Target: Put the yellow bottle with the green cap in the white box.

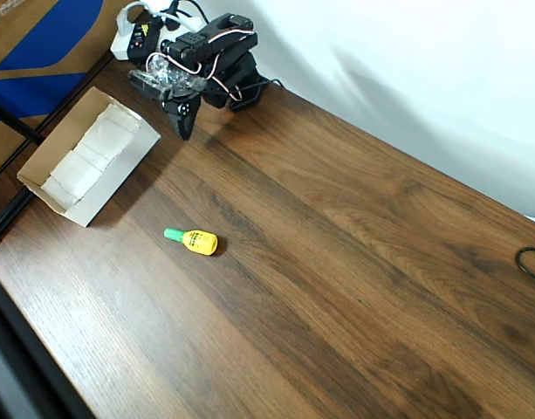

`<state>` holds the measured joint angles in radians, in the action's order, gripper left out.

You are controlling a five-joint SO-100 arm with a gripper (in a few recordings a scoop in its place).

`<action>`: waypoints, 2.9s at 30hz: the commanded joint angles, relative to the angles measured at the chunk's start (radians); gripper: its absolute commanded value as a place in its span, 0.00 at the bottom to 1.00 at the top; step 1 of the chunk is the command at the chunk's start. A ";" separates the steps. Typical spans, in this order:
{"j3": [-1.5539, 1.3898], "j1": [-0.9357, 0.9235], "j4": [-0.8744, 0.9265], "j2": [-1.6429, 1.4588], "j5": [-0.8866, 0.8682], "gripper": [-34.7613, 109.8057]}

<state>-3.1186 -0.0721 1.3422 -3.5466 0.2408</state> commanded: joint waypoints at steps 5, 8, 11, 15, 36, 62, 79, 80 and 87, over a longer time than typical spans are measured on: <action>-0.008 0.058 0.051 -0.023 -0.034 0.24; -0.008 0.058 0.054 -0.021 -0.048 0.24; -0.008 0.058 0.055 -0.021 -0.051 0.24; -0.008 0.058 0.055 -0.021 -0.051 0.24; 0.097 0.100 0.025 -0.025 -0.040 0.27; 0.454 0.215 -0.155 0.647 -0.087 0.34; 0.905 0.291 -0.138 1.190 -0.235 0.35; 0.927 0.298 -0.140 1.226 -0.238 0.35; 1.095 0.295 -0.189 1.505 -0.241 0.35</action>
<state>-2.1215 0.2163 1.1566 -2.0862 0.0015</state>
